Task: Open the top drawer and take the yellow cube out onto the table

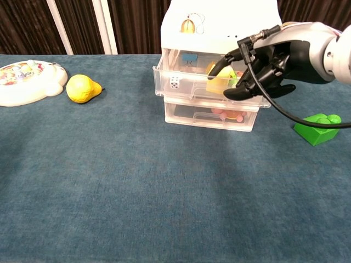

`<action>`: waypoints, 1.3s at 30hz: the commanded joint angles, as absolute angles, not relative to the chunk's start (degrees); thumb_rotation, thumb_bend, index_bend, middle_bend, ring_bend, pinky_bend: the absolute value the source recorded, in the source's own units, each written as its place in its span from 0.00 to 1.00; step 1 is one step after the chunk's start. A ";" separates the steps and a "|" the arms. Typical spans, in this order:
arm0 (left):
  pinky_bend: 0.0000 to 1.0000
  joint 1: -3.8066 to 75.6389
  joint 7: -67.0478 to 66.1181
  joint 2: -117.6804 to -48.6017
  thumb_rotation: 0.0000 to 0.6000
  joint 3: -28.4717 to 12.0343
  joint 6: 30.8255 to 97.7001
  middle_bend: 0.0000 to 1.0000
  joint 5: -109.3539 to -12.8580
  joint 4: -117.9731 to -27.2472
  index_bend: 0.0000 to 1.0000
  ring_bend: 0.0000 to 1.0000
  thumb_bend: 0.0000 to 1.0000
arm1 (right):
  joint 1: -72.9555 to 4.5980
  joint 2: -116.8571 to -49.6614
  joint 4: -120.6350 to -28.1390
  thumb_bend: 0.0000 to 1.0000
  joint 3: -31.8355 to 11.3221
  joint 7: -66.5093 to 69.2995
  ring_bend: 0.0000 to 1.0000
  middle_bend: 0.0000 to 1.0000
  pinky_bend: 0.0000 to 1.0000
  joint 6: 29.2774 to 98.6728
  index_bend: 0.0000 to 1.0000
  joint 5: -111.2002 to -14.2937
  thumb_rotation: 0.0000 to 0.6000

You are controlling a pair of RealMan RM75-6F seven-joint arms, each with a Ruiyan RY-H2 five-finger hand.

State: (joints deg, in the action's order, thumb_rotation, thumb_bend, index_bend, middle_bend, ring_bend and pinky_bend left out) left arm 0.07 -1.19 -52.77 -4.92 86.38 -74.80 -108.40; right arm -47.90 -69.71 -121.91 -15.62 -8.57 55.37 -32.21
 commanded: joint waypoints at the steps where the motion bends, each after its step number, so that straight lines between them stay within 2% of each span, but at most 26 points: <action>1: 0.00 0.08 -1.22 -52.78 1.00 -4.93 86.37 0.00 -74.76 -108.39 0.06 0.00 0.30 | -47.81 -69.43 -122.19 0.46 -15.46 -8.30 0.92 0.89 0.99 55.19 0.29 -32.53 1.00; 39: 0.00 0.13 -1.50 -52.95 1.00 -5.10 86.50 0.00 -74.46 -108.41 0.06 0.00 0.30 | -47.40 -67.08 -125.54 0.46 -13.26 -6.91 0.92 0.89 0.99 55.22 0.29 -35.60 1.00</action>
